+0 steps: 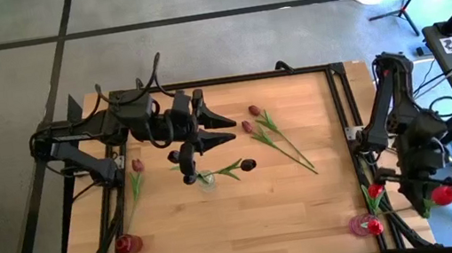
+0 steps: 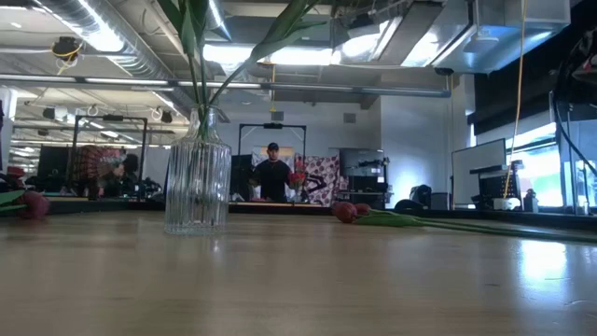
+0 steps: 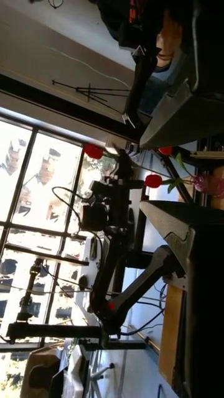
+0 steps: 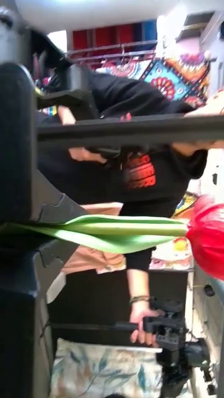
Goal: Sort flowers into vase by color
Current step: Put the red flower into the violet transparent vase
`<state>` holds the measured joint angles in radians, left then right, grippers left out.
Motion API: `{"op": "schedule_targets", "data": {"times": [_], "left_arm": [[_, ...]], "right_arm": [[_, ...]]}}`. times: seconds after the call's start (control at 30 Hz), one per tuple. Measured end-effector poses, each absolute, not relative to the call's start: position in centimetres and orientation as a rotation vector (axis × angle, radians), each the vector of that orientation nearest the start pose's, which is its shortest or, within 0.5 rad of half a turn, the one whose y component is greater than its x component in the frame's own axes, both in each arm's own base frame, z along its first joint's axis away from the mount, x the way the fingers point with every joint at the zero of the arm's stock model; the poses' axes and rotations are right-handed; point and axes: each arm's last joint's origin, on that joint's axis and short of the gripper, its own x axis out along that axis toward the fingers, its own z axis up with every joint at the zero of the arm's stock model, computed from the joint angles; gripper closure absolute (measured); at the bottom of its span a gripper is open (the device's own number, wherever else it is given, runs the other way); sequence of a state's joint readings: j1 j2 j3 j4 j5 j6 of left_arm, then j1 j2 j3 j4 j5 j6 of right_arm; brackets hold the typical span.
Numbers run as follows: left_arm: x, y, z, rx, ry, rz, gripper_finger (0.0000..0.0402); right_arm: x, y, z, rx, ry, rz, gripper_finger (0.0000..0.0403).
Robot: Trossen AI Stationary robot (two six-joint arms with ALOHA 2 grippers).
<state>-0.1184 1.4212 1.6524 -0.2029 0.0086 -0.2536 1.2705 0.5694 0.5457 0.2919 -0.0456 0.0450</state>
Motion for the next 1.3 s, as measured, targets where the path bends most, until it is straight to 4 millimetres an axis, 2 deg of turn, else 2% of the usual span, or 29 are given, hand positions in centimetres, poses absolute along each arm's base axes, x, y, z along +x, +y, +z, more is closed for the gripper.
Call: {"op": "schedule_targets", "data": {"times": [0.37, 0.63, 0.87, 1.3], "left_arm": [[30.0, -3.6, 48.1, -0.255, -0.002, -0.129, 0.0260], [30.0, -3.6, 47.8, -0.254, 0.032, -0.124, 0.0260], [30.0, -3.6, 47.7, -0.254, 0.039, -0.123, 0.0260], [30.0, -3.6, 47.7, -0.258, 0.039, -0.123, 0.0260]], "right_arm": [[4.7, 15.0, 31.4, 0.202, -0.086, 1.273, 0.0402], [4.7, 14.9, 32.3, 0.260, -0.172, 1.257, 0.0402], [4.7, 14.9, 32.3, 0.263, -0.175, 1.257, 0.0402], [4.9, 15.9, 30.7, 0.116, -0.071, 1.269, 0.0392]]}}
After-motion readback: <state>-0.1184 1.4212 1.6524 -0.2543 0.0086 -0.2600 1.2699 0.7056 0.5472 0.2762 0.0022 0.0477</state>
